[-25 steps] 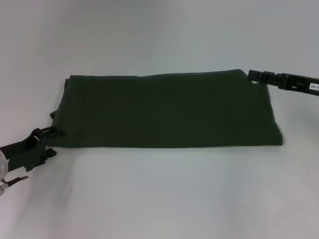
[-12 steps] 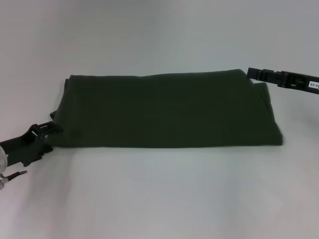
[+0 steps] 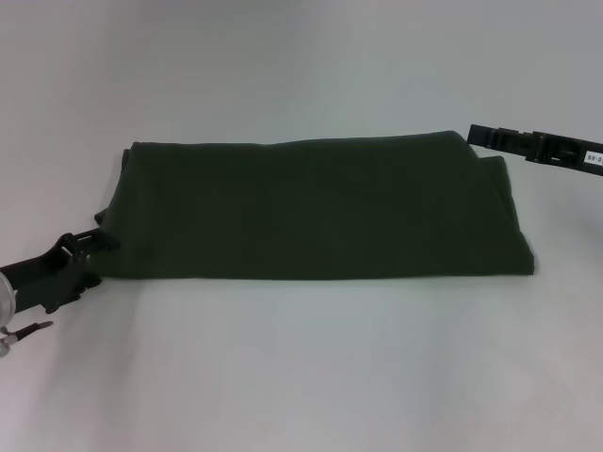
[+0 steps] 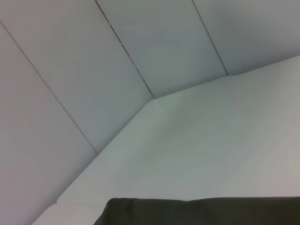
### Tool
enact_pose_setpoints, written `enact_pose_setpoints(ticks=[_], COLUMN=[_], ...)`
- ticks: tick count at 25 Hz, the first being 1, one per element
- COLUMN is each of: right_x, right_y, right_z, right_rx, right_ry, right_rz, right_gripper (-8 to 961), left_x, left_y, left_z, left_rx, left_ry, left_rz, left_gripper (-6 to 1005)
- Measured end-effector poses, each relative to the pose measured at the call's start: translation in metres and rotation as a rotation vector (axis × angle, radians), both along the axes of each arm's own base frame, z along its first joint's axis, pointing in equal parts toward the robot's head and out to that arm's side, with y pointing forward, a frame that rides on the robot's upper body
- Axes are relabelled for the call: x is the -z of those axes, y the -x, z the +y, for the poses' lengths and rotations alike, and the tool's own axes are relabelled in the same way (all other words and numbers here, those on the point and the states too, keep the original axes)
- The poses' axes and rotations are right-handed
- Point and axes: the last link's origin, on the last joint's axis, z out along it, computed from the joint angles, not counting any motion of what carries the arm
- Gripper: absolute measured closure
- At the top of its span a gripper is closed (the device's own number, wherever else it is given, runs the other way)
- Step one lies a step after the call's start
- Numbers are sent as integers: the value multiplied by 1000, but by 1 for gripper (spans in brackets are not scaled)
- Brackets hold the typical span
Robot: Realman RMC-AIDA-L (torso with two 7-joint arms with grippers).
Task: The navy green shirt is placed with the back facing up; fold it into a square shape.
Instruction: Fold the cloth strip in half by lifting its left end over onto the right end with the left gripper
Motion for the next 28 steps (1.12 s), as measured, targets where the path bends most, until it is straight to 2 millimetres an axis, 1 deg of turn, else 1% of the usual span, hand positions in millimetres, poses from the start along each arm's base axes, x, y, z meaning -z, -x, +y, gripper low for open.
enact_pose_setpoints(ticks=[11,21,28], right_x=[-1,-1,-1], right_y=[0,-2,-4], right_z=[0,0,0], right_rx=[3,9,16], right_ry=[-6,-13,-16], right_rz=[4,4,3], right_gripper=[210,210,209], left_x=[2,-2,1], left_y=[-3,-6,-7], left_z=[2,8,10], left_rx=[8,26,40], left_ry=[4,-20,-19], left_rz=[-3,20,38], left_gripper=[318,323,322])
